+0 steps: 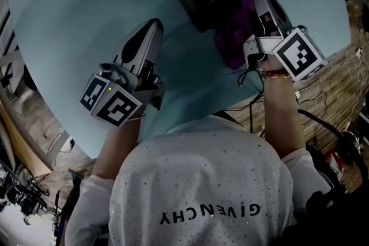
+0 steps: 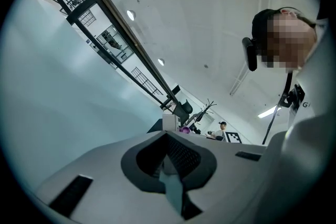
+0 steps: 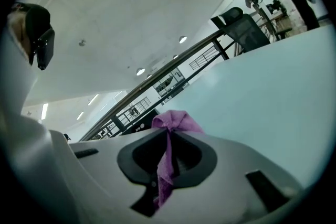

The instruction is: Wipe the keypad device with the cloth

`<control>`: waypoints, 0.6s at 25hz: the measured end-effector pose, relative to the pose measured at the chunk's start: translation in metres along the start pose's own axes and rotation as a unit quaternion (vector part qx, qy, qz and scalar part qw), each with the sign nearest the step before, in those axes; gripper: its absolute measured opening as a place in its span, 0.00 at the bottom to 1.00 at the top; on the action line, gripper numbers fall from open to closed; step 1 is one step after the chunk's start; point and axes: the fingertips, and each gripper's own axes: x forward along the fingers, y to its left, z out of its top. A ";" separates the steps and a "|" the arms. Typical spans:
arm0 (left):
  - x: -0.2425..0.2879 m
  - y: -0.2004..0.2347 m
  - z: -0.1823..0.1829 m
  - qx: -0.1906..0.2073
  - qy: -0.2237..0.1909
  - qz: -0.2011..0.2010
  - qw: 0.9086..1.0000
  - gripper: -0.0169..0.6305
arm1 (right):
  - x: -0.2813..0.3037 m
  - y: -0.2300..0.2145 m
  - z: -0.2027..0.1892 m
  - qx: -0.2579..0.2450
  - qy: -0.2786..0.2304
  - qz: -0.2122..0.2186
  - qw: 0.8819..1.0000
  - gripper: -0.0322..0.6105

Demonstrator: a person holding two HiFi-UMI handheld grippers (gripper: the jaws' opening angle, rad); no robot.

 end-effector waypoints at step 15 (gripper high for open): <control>-0.024 -0.031 -0.022 0.018 0.021 0.019 0.999 0.03 | -0.028 0.130 -0.090 -0.269 0.120 0.208 0.933 0.10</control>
